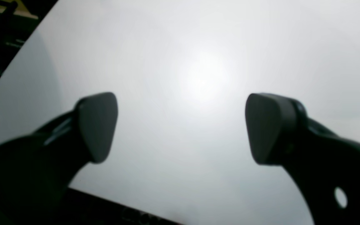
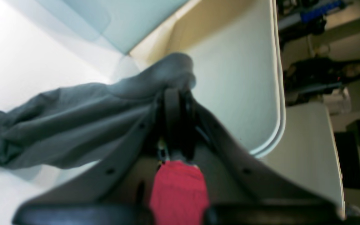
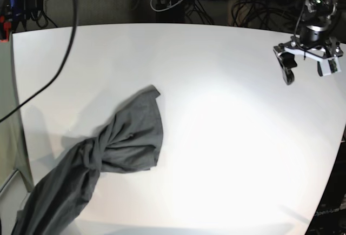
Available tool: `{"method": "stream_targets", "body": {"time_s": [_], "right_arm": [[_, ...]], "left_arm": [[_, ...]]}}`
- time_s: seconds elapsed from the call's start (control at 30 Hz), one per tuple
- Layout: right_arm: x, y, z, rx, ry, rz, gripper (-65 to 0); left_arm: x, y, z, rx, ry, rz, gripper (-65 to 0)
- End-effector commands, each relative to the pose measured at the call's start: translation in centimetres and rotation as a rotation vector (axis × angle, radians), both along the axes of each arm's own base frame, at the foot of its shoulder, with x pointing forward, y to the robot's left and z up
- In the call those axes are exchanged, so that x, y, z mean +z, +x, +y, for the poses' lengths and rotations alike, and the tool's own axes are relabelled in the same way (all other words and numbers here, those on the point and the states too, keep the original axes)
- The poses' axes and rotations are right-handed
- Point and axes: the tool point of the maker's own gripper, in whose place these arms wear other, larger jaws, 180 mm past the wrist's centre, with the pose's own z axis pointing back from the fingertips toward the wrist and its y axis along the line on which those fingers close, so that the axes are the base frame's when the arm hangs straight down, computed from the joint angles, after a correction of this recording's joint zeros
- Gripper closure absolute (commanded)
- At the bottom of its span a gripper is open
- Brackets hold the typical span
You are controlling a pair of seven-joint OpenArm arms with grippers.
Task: Layout the t-shirt on the table in an organized manner, then fold the t-shirt properly
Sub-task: 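Pull the shirt end with the right gripper away from the left gripper, stretching it, then bring the right gripper back and grasp the shirt bundle again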
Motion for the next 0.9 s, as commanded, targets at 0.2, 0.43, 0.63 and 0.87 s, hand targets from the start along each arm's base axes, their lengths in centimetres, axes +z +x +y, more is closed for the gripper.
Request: {"method": "stream_targets", "body": {"time_s": [0.2, 0.43, 0.63, 0.87], "right_arm": [[10.3, -5.3, 3.9, 0.061, -0.041, -0.339, 0.0], [4.5, -4.8, 11.1, 0.198, 0.058, -0.279, 0.0], [0.2, -4.9, 18.4, 0.348, 0.177, -0.214, 0.0], [-6.7, -5.7, 24.4, 0.455, 0.31, -0.067, 0.0]], "left_arm": [[1.4, 0.7, 0.0, -0.011, 0.015, -0.052, -63.6], [1.3, 0.4, 0.1, -0.008, 0.016, -0.046, -63.6], [1.3, 0.3, 0.2, -0.007, 0.019, -0.041, -63.6], [1.2, 0.3, 0.2, -0.006, 0.023, -0.036, -63.6]]}}
